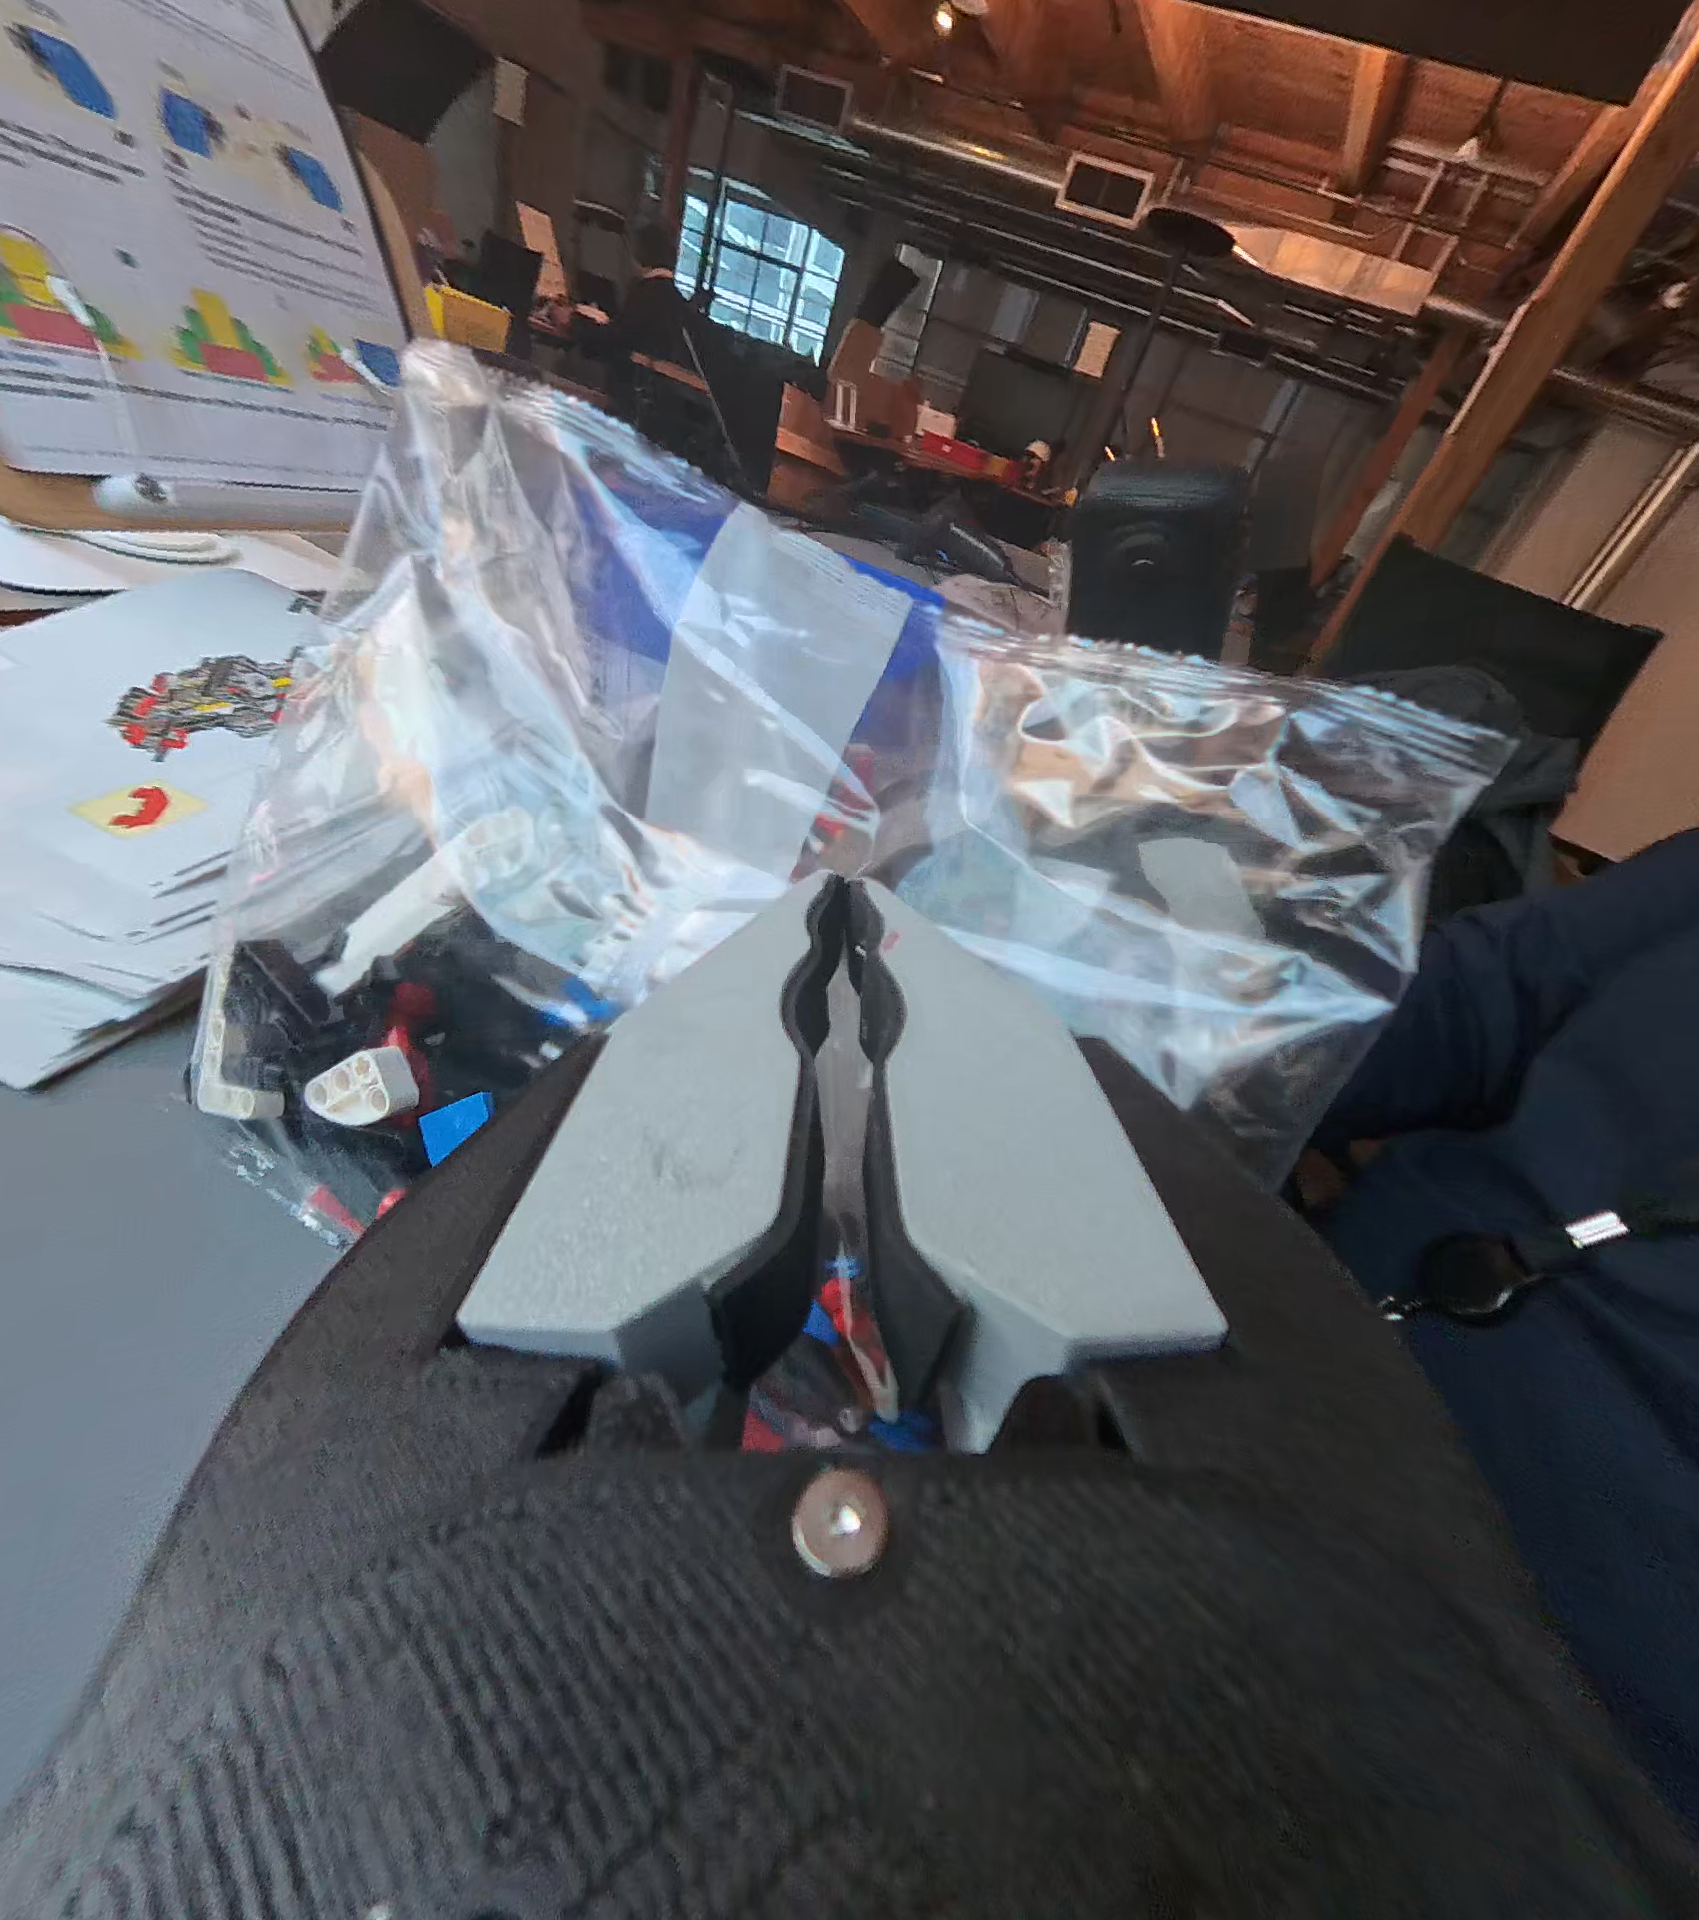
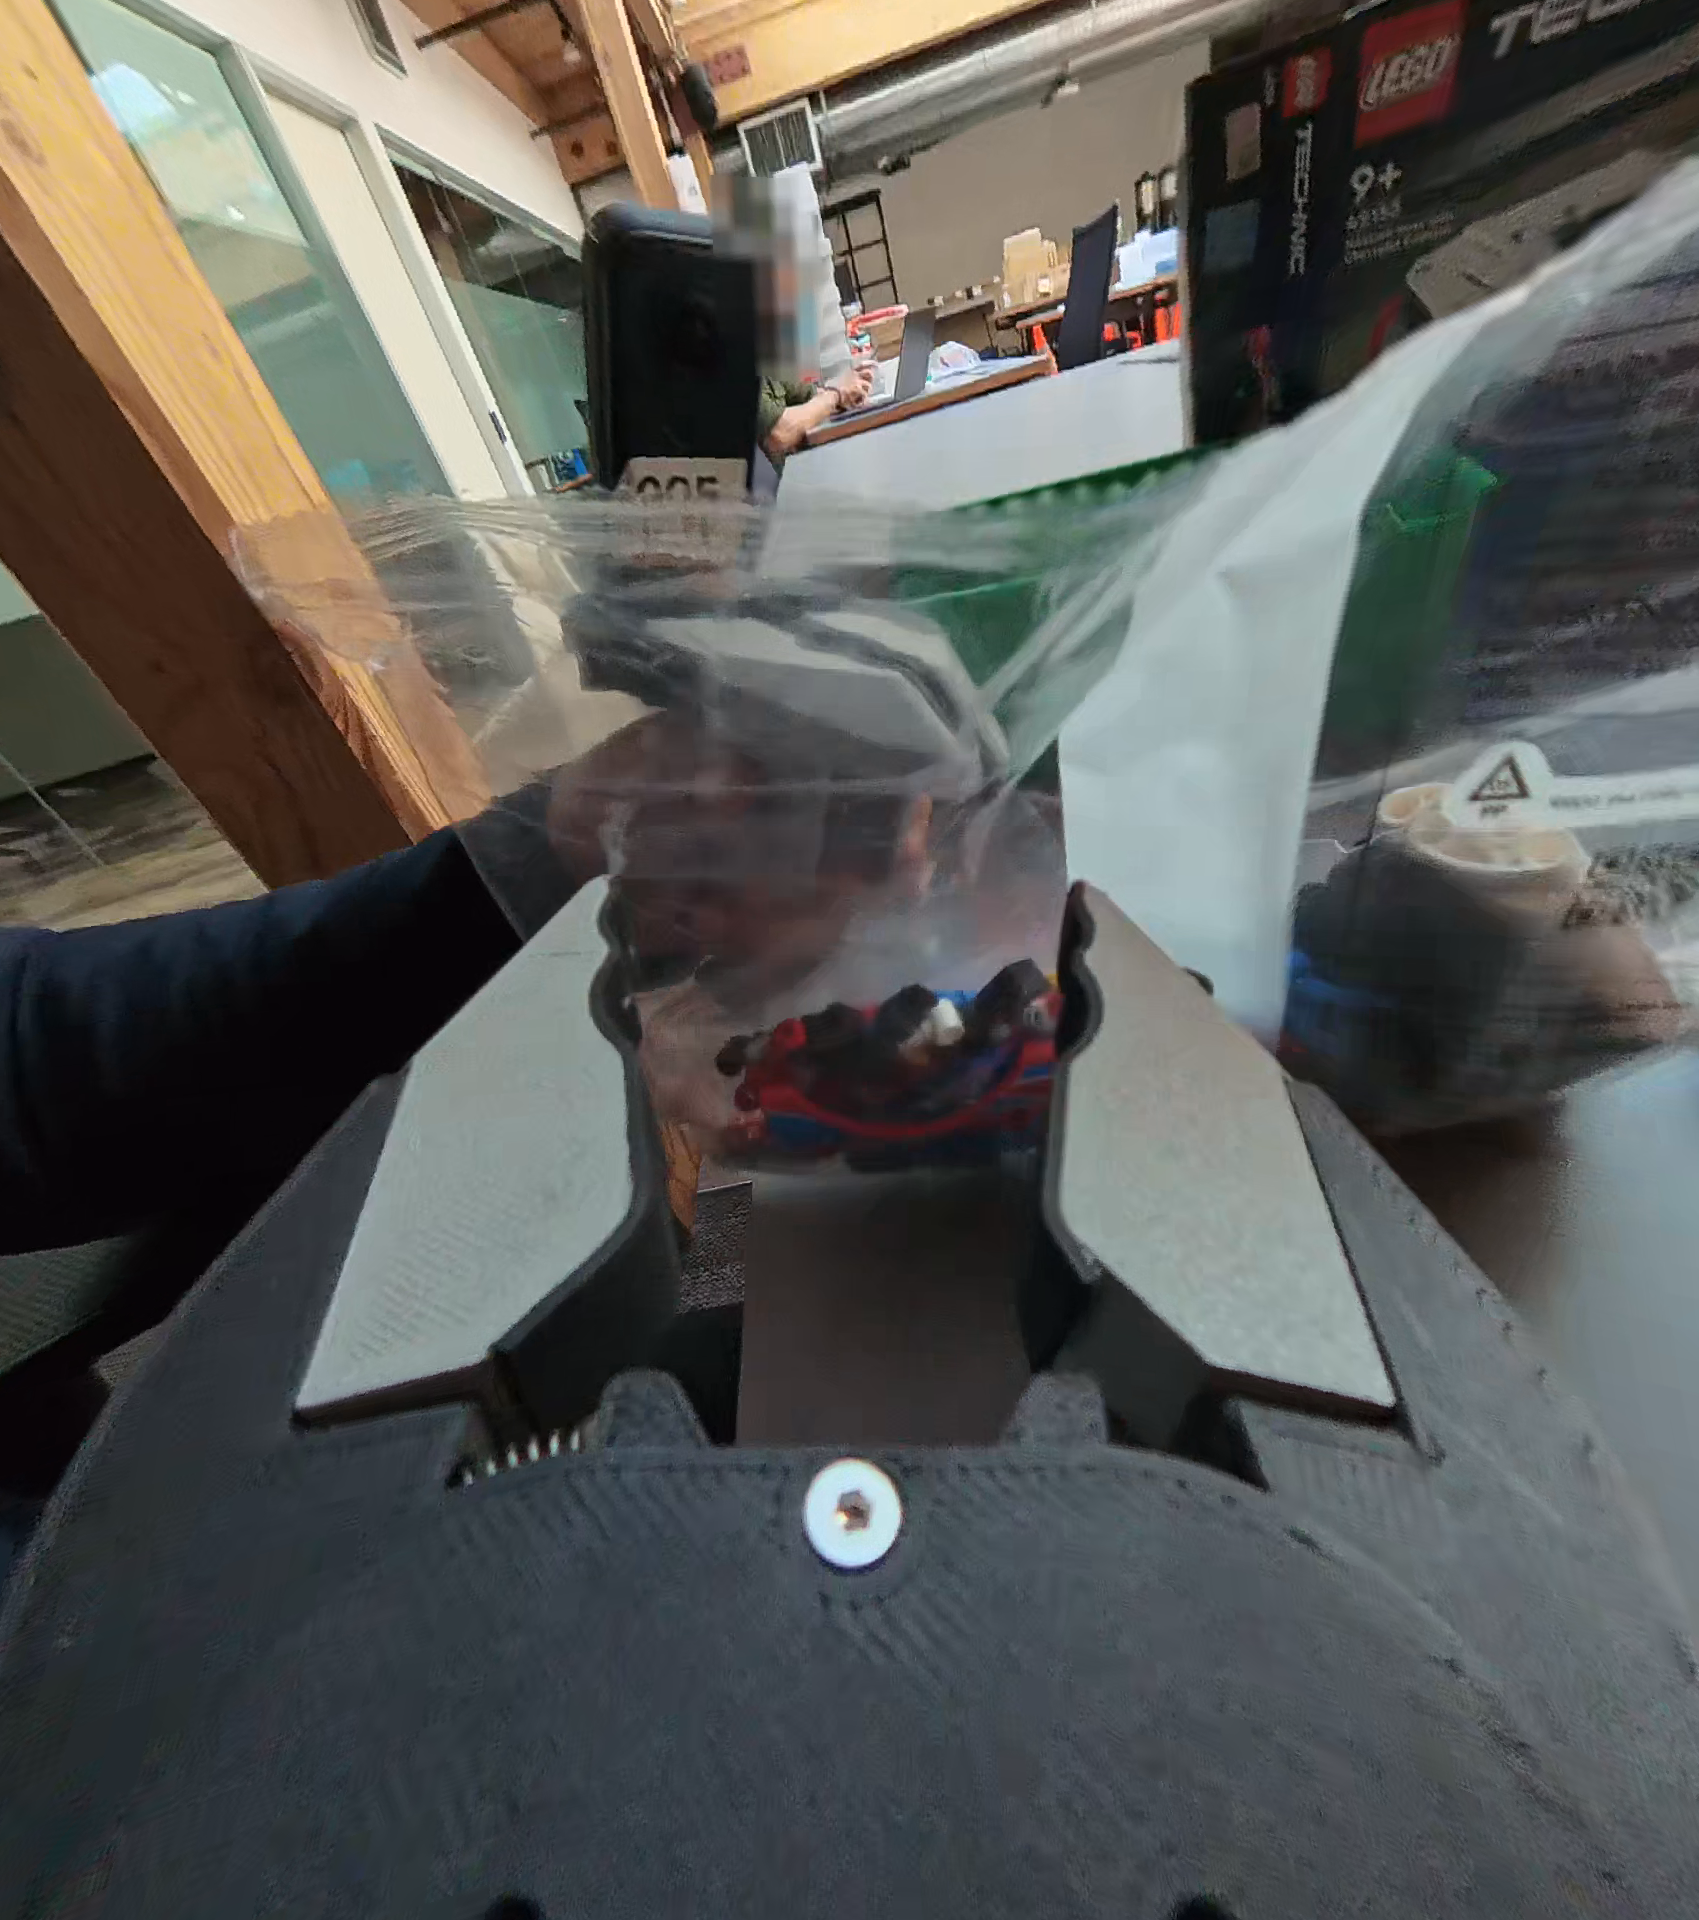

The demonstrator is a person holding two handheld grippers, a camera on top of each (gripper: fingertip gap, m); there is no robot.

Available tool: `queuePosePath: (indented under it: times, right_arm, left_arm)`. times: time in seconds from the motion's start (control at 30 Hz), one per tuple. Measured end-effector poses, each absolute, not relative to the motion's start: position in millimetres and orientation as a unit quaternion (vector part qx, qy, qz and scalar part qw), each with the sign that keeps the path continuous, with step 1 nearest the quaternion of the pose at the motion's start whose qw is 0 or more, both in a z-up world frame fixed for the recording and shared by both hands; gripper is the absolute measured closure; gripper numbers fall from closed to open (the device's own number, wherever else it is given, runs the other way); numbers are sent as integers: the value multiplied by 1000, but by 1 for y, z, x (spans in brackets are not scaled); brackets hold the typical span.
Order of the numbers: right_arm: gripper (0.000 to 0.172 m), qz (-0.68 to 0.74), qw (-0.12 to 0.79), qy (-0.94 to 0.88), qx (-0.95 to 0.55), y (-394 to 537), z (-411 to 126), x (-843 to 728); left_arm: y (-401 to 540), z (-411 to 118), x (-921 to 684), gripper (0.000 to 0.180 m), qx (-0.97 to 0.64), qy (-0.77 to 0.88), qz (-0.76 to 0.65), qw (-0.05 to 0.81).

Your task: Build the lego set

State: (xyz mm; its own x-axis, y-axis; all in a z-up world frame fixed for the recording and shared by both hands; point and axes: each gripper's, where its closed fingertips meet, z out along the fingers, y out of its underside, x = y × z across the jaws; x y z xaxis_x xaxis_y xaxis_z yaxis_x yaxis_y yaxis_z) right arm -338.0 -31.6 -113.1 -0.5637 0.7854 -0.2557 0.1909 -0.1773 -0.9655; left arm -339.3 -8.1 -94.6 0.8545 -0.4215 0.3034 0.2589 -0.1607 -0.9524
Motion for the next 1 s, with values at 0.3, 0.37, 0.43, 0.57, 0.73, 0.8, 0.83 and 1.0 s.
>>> queuePosePath:
  times: [0.3,0.37,0.43,0.57,0.73,0.8,0.83,1.0]
  right_arm:
    - [83,636,241,-634,-368,-37,-124,-314]
    - [101,618,240,-654,-364,-37,-128,-309]
    - [120,611,250,-657,-364,-32,-129,-307]
    - [145,590,246,-675,-368,-25,-130,-305]
    - [159,556,260,-700,-365,-16,-129,-303]
    - [162,558,260,-697,-368,-12,-126,-303]
    - [163,561,259,-694,-370,-9,-124,-303]
    - [172,546,283,-695,-373,1,-122,-301]
  left_arm:
    - [-3,-110,-287,180,-721,86,-322,608]
    - [-1,-112,-280,180,-718,93,-324,609]
    - [-2,-106,-281,180,-706,87,-335,618]
    - [-2,-106,-284,180,-720,96,-303,616]
    - [-8,-102,-298,180,-737,97,-239,625]
    - [-11,-102,-302,180,-747,98,-212,623]
    - [-12,-102,-304,180,-753,100,-193,621]
    - [-25,-101,-316,180,-779,110,-116,606]
